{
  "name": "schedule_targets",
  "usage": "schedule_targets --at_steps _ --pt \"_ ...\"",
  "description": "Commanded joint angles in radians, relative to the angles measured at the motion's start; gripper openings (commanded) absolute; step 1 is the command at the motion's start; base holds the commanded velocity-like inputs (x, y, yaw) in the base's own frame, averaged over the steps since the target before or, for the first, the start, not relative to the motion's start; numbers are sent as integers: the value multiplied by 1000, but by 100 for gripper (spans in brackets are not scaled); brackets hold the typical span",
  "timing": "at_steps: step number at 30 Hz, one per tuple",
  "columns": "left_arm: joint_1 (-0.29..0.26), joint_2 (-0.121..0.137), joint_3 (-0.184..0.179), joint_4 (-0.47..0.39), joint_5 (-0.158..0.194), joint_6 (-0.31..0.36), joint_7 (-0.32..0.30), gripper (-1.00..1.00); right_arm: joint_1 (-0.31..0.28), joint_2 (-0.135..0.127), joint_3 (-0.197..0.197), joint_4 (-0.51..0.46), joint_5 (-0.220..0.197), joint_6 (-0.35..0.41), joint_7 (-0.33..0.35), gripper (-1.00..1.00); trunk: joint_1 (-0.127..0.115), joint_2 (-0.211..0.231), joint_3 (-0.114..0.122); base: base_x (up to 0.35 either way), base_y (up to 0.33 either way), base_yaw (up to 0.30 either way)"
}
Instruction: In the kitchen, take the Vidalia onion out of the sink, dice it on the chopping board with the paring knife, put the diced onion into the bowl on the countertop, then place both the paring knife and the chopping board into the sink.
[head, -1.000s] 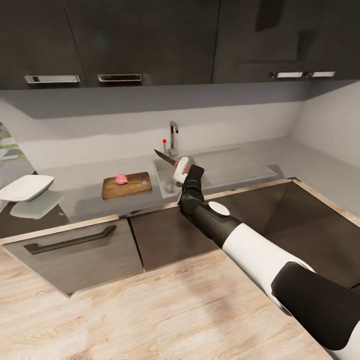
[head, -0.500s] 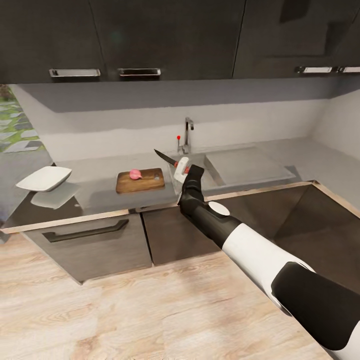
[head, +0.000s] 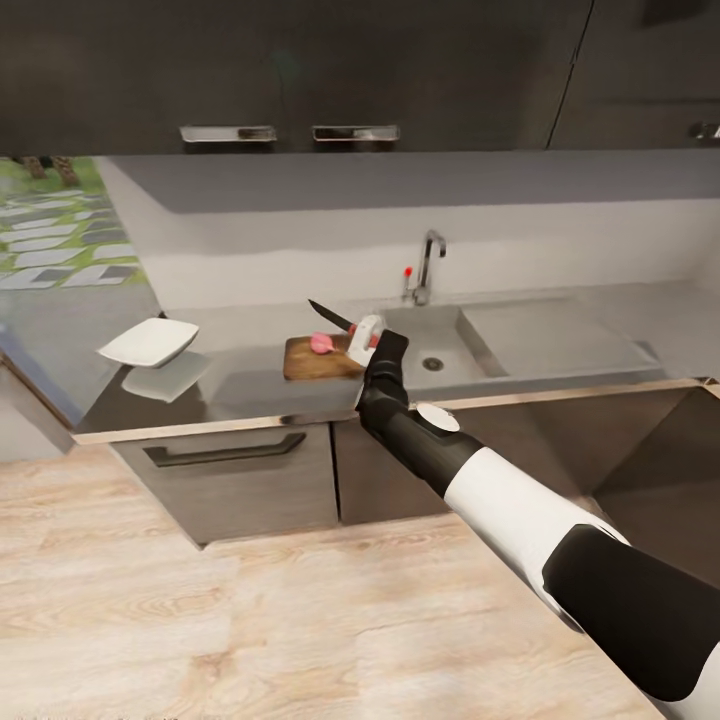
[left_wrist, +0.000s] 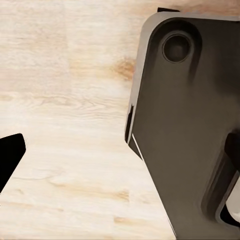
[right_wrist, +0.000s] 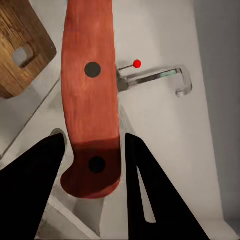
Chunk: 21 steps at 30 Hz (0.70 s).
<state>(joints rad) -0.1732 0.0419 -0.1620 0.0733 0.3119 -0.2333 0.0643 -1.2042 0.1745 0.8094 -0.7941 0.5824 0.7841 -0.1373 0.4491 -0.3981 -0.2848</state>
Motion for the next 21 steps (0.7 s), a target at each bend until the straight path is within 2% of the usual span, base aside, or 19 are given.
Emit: schedule_targets --at_steps 1,7,13,21 --pt "-2 0 -8 4 6 -6 1 100 -2 0 4 1 -3 6 -5 -100 1 -2 -3 205 226 198" --pt "-2 0 -8 4 6 -6 2 100 0 0 4 6 -4 6 -2 -100 1 -2 -6 239 188 78" --pt "-2 0 -8 5 6 -6 3 100 0 0 2 23 -5 -12 8 -100 1 -2 -6 274 14 6" --pt "-2 0 -8 5 6 -6 2 100 0 0 2 209 -9 -195 25 -100 1 -2 -6 220 -64 0"
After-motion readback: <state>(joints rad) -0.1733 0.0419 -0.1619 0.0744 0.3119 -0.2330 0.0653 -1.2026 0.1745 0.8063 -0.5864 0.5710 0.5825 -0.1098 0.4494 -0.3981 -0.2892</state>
